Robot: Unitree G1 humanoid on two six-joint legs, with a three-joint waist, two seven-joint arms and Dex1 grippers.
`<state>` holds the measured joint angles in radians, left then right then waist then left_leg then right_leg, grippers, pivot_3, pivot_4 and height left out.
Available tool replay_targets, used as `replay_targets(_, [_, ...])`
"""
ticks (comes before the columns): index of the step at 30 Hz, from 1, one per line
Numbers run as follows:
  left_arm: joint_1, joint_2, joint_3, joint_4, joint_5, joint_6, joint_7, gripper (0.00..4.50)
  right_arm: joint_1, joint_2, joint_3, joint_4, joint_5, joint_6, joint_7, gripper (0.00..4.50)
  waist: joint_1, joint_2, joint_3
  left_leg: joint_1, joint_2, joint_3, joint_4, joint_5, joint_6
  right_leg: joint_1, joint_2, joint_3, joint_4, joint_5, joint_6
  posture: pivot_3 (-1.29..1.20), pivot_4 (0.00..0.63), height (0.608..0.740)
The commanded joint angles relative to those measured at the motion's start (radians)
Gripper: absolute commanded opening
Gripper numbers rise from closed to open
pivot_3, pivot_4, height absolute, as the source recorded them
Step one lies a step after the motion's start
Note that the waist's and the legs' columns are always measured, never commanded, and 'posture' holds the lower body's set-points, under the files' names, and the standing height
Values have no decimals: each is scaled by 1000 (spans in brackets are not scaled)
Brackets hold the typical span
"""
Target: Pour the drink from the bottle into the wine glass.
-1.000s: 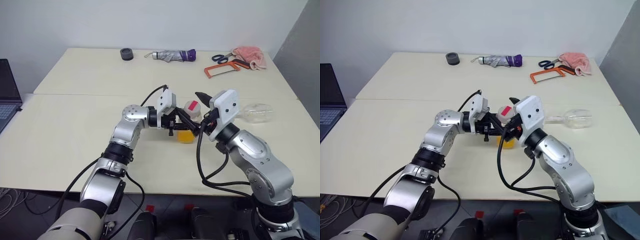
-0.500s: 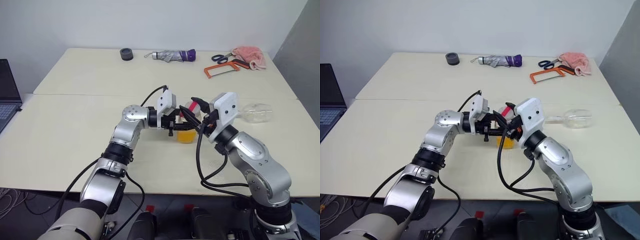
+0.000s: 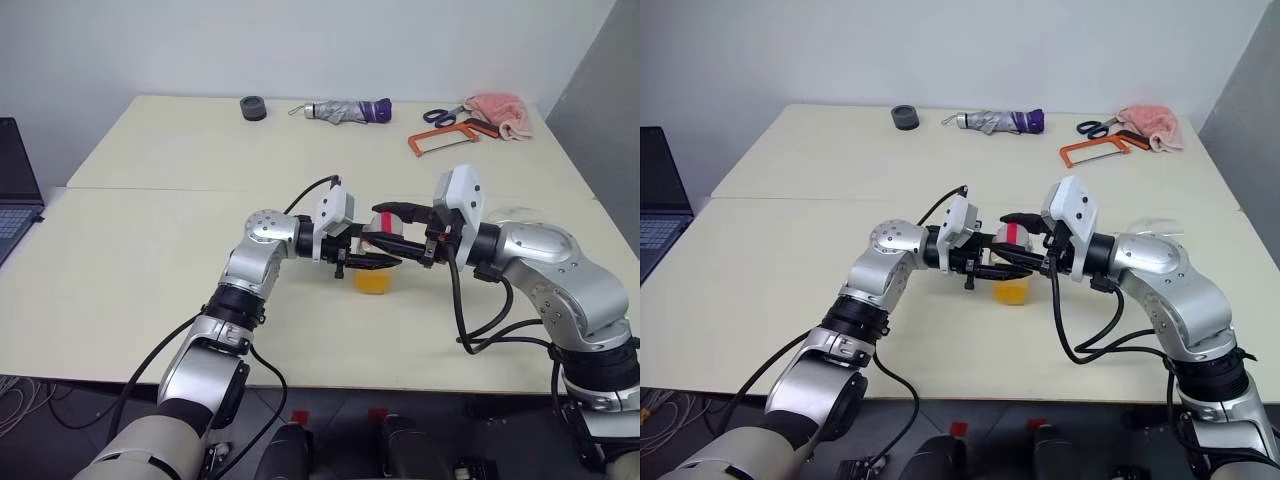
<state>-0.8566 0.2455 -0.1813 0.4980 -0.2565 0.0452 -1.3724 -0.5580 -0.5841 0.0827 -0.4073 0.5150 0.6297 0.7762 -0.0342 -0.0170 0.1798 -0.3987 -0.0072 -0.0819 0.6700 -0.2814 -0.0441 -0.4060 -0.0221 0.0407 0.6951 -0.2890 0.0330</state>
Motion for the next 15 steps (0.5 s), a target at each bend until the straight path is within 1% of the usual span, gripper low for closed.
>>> replay_targets(1, [1, 17, 29, -56, -27, 11, 10, 1735, 30, 27, -67, -54, 29, 7, -62, 2619, 0, 0, 0, 0, 0, 0, 0, 0, 0, 0, 0, 0, 0, 0, 0, 0, 150, 740])
replay_targets(5, [11, 20, 25, -68, -30, 20, 15, 1734, 59, 55, -101, -128, 47, 42, -144, 3911, 0, 0, 0, 0, 0, -2, 1, 0, 0, 0, -1, 1, 1, 0, 0, 0, 150, 740])
replay_targets(8, [11, 21, 27, -63, -28, 20, 18, 1734, 89, 101, -125, -212, 49, 62, -247, 3952, 0, 0, 0, 0, 1, -2, 1, 0, 0, 0, -1, 0, 1, 0, 0, 0, 150, 740])
replay_targets(10, [10, 21, 27, -62, -28, 20, 20, 1734, 101, 118, -120, -247, 41, 73, -284, 3952, 0, 0, 0, 0, 1, -2, 1, 0, 0, 0, -1, 1, 1, 0, 0, 0, 150, 740])
replay_targets(13, [9, 20, 27, -59, -27, 20, 21, 1734, 124, 133, -58, -289, -32, 56, -338, 3952, 0, 0, 0, 0, 0, -2, 1, 0, 0, 0, -1, 1, 1, 0, 0, 0, 150, 740])
replay_targets(15, [6, 19, 26, -55, -27, 20, 20, 1734, 128, 137, -31, -300, -53, 49, -350, 3952, 0, 0, 0, 0, 0, -2, 1, 0, 0, 0, 0, 1, 1, 0, 0, 0, 150, 740])
